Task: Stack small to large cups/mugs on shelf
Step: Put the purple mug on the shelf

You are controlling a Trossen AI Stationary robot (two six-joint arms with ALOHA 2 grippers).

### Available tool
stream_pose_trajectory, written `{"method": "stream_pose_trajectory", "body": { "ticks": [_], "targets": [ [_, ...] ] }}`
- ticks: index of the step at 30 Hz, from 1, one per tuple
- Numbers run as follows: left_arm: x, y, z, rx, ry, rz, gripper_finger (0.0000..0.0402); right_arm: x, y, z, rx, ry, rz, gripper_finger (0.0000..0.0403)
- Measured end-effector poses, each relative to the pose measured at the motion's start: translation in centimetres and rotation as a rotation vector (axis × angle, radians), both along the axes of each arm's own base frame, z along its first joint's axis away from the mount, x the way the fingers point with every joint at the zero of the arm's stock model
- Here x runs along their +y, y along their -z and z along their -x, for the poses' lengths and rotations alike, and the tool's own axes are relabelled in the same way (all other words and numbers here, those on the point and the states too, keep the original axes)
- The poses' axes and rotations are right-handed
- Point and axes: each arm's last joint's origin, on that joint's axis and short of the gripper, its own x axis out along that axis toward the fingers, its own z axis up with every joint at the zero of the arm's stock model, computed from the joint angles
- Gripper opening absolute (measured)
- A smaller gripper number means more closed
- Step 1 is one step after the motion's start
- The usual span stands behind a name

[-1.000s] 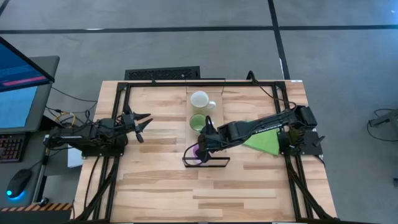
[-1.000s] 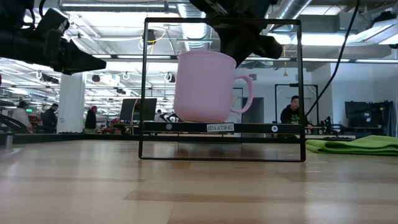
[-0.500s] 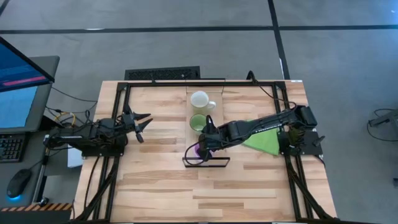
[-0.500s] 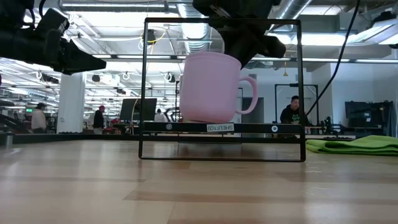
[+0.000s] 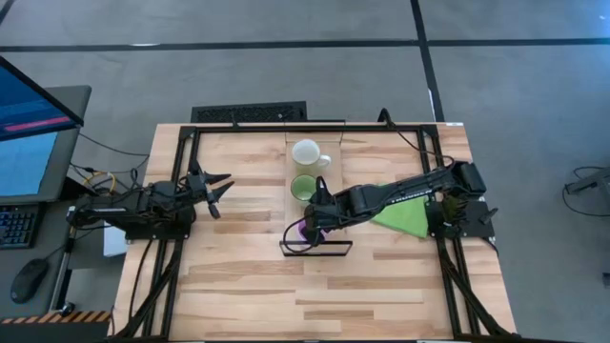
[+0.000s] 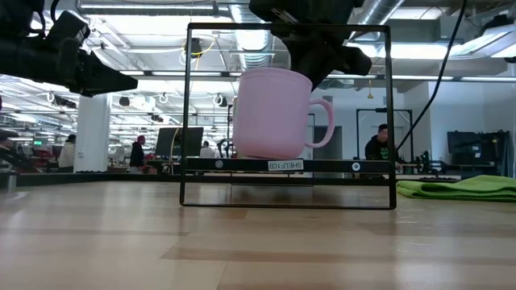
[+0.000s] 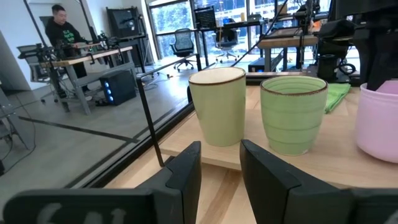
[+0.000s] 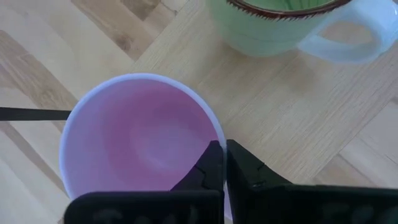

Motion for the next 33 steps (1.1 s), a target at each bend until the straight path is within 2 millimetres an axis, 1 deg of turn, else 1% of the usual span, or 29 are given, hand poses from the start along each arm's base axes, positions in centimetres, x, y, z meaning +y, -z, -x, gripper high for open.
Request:
{"method": "stream_pose_trajectory", "body": {
  "ticks": [13,33],
  "targets": [
    [0.0,0.0,0.0,0.0,0.0,0.0,0.0103,-0.01,0.03,0.01,-0.007,0.052,-0.022,0.0045],
    [0.0,0.0,0.0,0.0,0.001,0.0,0.0103,0.0,0.03,0.0,-0.009,0.057,-0.024,0.0052]
  ]
}}
